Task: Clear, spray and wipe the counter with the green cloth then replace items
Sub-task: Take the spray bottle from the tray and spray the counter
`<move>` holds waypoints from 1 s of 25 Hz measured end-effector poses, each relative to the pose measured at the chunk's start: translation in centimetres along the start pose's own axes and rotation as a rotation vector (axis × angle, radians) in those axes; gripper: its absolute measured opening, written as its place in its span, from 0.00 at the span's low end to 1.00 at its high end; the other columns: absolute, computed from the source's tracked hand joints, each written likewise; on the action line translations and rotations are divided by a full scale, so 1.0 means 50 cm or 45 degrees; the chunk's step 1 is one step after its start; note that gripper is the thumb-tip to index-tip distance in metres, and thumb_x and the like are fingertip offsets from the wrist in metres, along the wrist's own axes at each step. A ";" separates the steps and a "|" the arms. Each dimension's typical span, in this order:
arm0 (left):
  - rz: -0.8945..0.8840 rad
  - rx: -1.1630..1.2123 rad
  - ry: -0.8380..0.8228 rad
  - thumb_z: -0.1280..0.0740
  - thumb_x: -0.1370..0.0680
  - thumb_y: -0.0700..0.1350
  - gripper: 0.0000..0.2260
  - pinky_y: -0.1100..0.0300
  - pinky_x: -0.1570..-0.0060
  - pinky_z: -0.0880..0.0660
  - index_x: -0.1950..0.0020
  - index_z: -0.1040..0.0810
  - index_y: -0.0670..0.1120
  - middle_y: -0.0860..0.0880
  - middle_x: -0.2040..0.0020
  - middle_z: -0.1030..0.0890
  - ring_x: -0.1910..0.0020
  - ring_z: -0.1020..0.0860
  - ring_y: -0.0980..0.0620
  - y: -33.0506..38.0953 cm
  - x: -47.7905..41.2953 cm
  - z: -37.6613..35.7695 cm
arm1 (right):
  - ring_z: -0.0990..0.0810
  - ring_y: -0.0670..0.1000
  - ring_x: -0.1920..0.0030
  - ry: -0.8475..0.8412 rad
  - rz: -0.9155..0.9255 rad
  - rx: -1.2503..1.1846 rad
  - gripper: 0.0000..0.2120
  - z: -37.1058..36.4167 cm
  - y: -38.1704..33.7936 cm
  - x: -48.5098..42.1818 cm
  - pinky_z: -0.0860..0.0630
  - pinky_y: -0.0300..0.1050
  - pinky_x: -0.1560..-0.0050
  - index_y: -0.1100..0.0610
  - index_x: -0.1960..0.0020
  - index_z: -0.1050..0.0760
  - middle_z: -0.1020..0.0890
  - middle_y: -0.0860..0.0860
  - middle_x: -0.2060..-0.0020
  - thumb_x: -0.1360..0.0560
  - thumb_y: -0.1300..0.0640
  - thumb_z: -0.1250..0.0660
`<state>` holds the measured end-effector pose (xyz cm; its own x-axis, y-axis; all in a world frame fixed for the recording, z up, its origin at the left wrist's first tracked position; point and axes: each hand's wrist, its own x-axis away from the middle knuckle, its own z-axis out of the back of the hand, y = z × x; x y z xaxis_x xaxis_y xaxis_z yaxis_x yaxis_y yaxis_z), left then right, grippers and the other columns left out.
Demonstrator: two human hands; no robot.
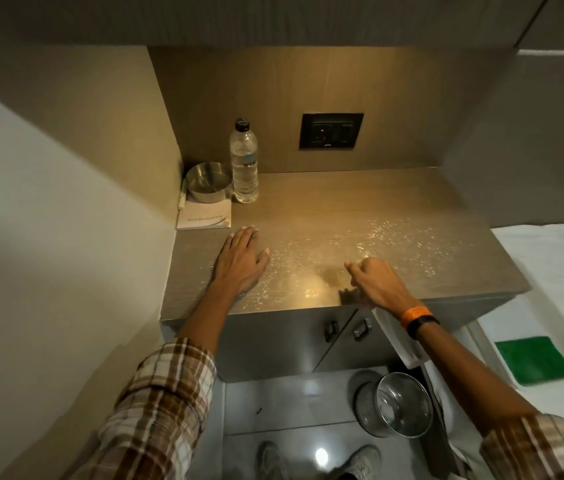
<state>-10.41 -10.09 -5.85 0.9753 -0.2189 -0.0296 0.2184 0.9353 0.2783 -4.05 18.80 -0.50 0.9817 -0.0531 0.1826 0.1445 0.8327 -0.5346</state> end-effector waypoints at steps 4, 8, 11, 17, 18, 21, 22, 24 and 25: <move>0.006 -0.049 -0.041 0.52 0.16 0.59 0.30 0.47 0.19 0.51 0.19 0.46 0.43 0.44 0.18 0.45 0.18 0.48 0.47 0.054 -0.029 -0.020 | 0.18 0.64 0.67 0.332 -0.080 -0.103 0.31 0.062 0.009 -0.045 0.19 0.56 0.60 0.71 0.57 0.21 0.15 0.68 0.60 0.15 0.45 0.46; 0.057 -0.113 -0.089 0.55 0.19 0.65 0.35 0.44 0.20 0.55 0.18 0.51 0.44 0.45 0.17 0.50 0.18 0.54 0.47 0.103 -0.059 -0.041 | 0.23 0.58 0.70 0.554 -0.093 -0.201 0.30 0.111 0.004 -0.108 0.19 0.61 0.63 0.69 0.61 0.23 0.17 0.66 0.65 0.15 0.46 0.46; 0.052 -0.139 -0.086 0.56 0.19 0.67 0.37 0.44 0.20 0.57 0.18 0.52 0.44 0.45 0.17 0.52 0.18 0.55 0.46 0.132 -0.084 -0.048 | 0.21 0.57 0.71 0.627 -0.078 -0.146 0.29 0.134 0.011 -0.141 0.19 0.61 0.63 0.65 0.65 0.27 0.21 0.57 0.72 0.16 0.46 0.48; -0.065 -0.186 -0.110 0.56 0.19 0.68 0.38 0.44 0.20 0.57 0.18 0.53 0.43 0.43 0.17 0.52 0.18 0.55 0.45 0.219 -0.136 -0.060 | 0.16 0.65 0.65 0.600 -0.145 -0.182 0.30 0.145 0.106 -0.080 0.18 0.58 0.65 0.62 0.67 0.27 0.20 0.62 0.71 0.15 0.45 0.48; -0.076 -0.192 -0.117 0.56 0.19 0.68 0.38 0.44 0.20 0.57 0.18 0.54 0.42 0.43 0.17 0.52 0.18 0.55 0.45 0.234 -0.143 -0.064 | 0.16 0.65 0.65 0.546 -0.148 -0.170 0.29 0.139 0.129 -0.051 0.18 0.55 0.66 0.60 0.68 0.28 0.23 0.59 0.73 0.15 0.45 0.48; -0.117 -0.199 -0.140 0.55 0.19 0.67 0.38 0.43 0.20 0.57 0.18 0.53 0.42 0.43 0.17 0.52 0.18 0.55 0.45 0.282 -0.165 -0.080 | 0.15 0.63 0.66 0.398 -0.184 -0.123 0.28 0.118 0.192 0.041 0.25 0.51 0.69 0.56 0.71 0.34 0.27 0.56 0.75 0.15 0.44 0.48; -0.133 -0.194 -0.140 0.55 0.19 0.67 0.37 0.43 0.20 0.56 0.18 0.53 0.42 0.43 0.17 0.52 0.18 0.55 0.45 0.299 -0.171 -0.085 | 0.15 0.61 0.67 0.394 -0.211 -0.111 0.29 0.115 0.212 0.064 0.27 0.50 0.70 0.56 0.71 0.36 0.26 0.58 0.76 0.16 0.43 0.49; -0.161 -0.187 -0.130 0.55 0.19 0.67 0.37 0.42 0.20 0.56 0.18 0.51 0.42 0.43 0.17 0.50 0.18 0.53 0.45 0.335 -0.184 -0.095 | 0.15 0.59 0.67 0.447 -0.264 -0.133 0.30 0.126 0.244 0.087 0.24 0.51 0.68 0.58 0.70 0.34 0.22 0.61 0.73 0.16 0.42 0.49; -0.170 -0.189 -0.122 0.55 0.19 0.67 0.37 0.42 0.20 0.56 0.18 0.51 0.42 0.43 0.17 0.49 0.18 0.53 0.45 0.354 -0.192 -0.100 | 0.15 0.59 0.66 0.491 -0.280 -0.165 0.30 0.140 0.257 0.085 0.20 0.54 0.65 0.60 0.69 0.31 0.20 0.60 0.71 0.16 0.41 0.49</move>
<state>-15.72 9.96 -5.44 0.9312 -0.3626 0.0366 0.3550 0.9253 0.1333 1.12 33.15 -0.82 0.8966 -0.4429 -0.0040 0.3450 0.7040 -0.6208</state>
